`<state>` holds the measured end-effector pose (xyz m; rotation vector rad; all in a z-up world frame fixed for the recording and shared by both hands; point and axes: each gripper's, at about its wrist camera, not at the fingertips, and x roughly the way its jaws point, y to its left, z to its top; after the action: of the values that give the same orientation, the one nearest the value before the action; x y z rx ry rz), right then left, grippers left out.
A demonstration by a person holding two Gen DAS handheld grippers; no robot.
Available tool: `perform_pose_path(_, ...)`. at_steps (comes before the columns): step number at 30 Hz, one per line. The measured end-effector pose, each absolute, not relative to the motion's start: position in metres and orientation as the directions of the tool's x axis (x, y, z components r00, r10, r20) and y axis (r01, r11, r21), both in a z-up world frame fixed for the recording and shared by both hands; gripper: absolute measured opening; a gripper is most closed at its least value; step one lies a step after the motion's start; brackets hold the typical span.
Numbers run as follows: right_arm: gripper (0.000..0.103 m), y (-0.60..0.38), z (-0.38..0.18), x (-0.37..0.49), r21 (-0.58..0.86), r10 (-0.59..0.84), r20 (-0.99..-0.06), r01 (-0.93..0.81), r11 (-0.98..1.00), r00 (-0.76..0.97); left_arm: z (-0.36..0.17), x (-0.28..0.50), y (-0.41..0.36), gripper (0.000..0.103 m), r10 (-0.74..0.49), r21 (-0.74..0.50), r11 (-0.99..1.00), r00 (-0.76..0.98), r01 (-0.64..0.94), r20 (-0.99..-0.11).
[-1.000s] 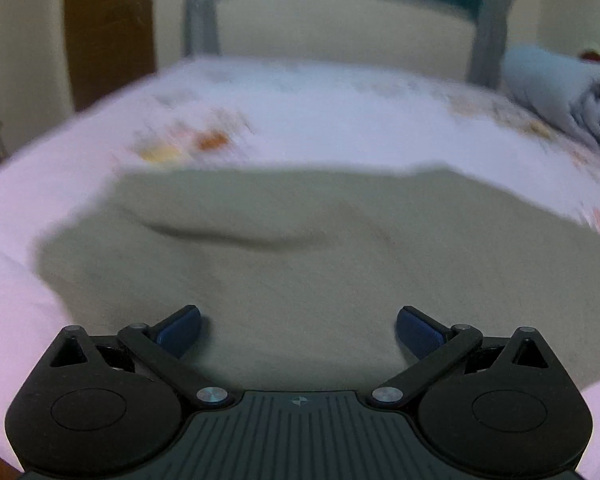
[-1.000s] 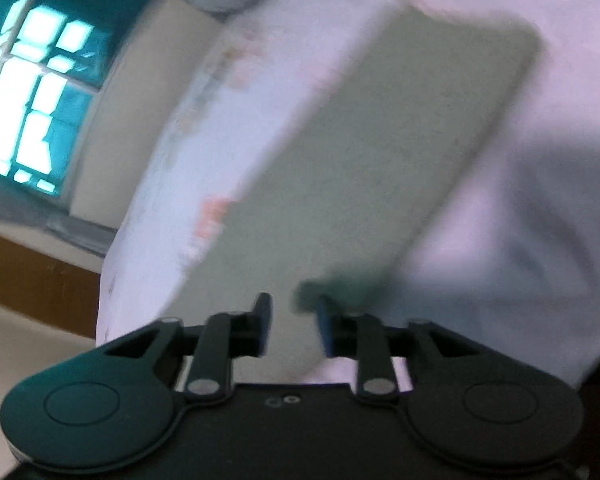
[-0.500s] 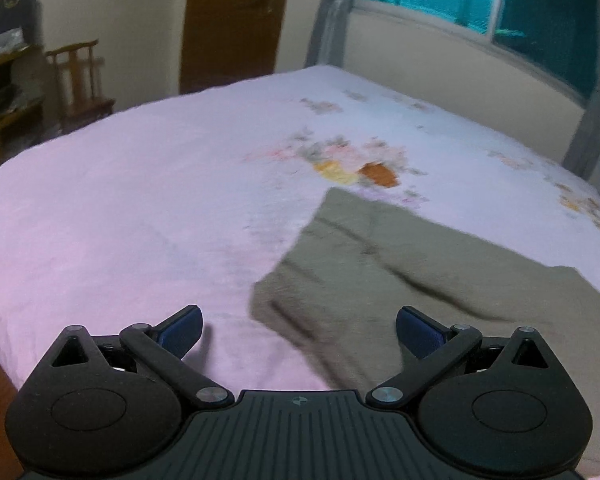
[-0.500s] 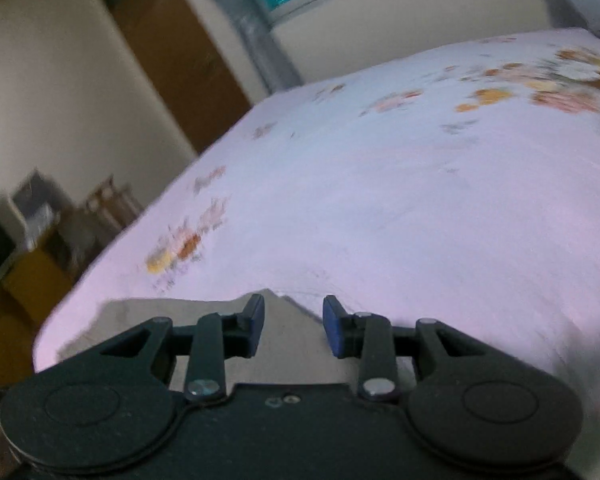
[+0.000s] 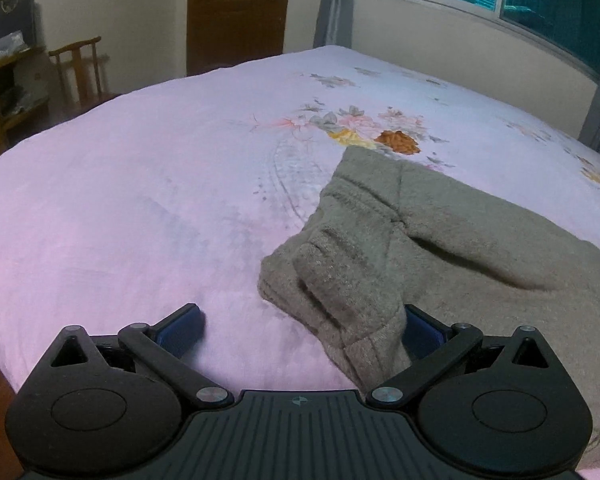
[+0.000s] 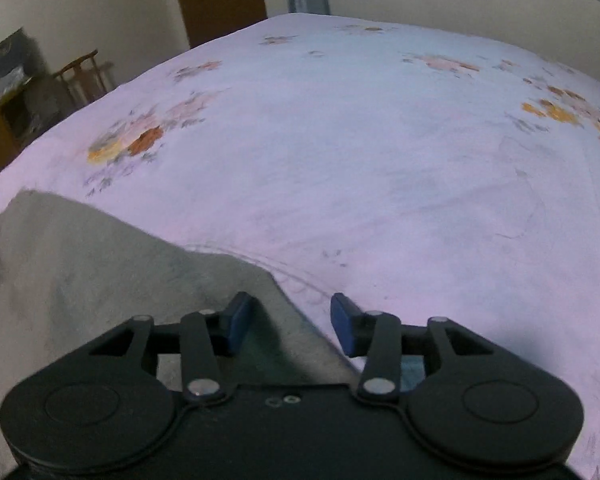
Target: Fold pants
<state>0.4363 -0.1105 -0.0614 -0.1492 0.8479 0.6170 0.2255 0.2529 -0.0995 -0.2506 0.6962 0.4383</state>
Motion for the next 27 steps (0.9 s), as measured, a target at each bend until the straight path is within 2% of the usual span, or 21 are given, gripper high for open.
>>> perform_pose_path(2, 0.026, -0.110, -0.059, 0.431, 0.061, 0.422, -0.737, -0.571, 0.819, 0.527, -0.098, 0.223, 0.253, 0.103, 0.304, -0.078, 0.881, 0.684, -0.467, -0.664)
perform_pose_path(4, 0.025, -0.116, -0.049, 0.426, 0.074, 0.440, -0.709, -0.562, 0.824, 0.552, -0.091, 0.221, 0.250, 0.103, 0.318, -0.076, 0.875, 0.686, -0.479, -0.654)
perform_pose_path(7, 0.030, -0.115, -0.037, 0.413, 0.131, 0.536, -0.650, -0.615, 0.777, 0.539, -0.078, 0.220, 0.234, 0.103, 0.355, -0.024, 0.888, 0.718, -0.459, -0.598)
perform_pose_path(10, 0.029, -0.091, -0.040, 0.408, 0.165, 0.606, -0.628, -0.678, 0.717, 0.488, -0.073, 0.224, 0.223, 0.103, 0.364, 0.015, 0.902, 0.744, -0.431, -0.560)
perform_pose_path(11, 0.028, -0.083, -0.043, 0.406, 0.183, 0.627, -0.623, -0.693, 0.698, 0.467, -0.074, 0.226, 0.223, 0.103, 0.359, 0.017, 0.905, 0.742, -0.425, -0.566)
perform_pose_path(13, 0.030, -0.064, -0.056, 0.405, 0.166, 0.616, -0.655, -0.712, 0.682, 0.437, -0.092, 0.236, 0.233, 0.103, 0.352, 0.026, 0.897, 0.679, -0.441, -0.644)
perform_pose_path(15, 0.029, -0.047, -0.073, 0.410, 0.049, 0.507, -0.713, -0.687, 0.725, 0.484, -0.102, 0.230, 0.252, 0.103, 0.279, -0.111, 0.883, 0.701, -0.456, -0.656)
perform_pose_path(18, 0.026, -0.049, -0.067, 0.415, 0.076, 0.500, -0.711, -0.653, 0.754, 0.495, -0.095, 0.227, 0.254, 0.103, 0.277, -0.107, 0.885, 0.697, -0.453, -0.661)
perform_pose_path(21, 0.034, -0.080, -0.040, 0.392, 0.095, 0.540, -0.644, -0.643, 0.760, 0.542, -0.081, 0.215, 0.251, 0.103, 0.313, -0.092, 0.878, 0.710, -0.469, -0.631)
perform_pose_path(23, 0.044, -0.124, -0.027, 0.374, 0.158, 0.556, -0.612, -0.603, 0.782, 0.562, -0.075, 0.206, 0.244, 0.103, 0.313, -0.098, 0.882, 0.728, -0.461, -0.610)
perform_pose_path(25, 0.054, -0.182, -0.019, 0.352, 0.232, 0.541, -0.568, -0.510, 0.829, 0.621, -0.070, 0.199, 0.230, 0.103, 0.290, -0.109, 0.898, 0.758, -0.427, -0.584)
perform_pose_path(27, 0.055, -0.249, -0.017, 0.324, 0.303, 0.476, -0.529, -0.367, 0.879, 0.703, -0.066, 0.196, 0.213, 0.103, 0.255, -0.107, 0.919, 0.780, -0.379, -0.571)
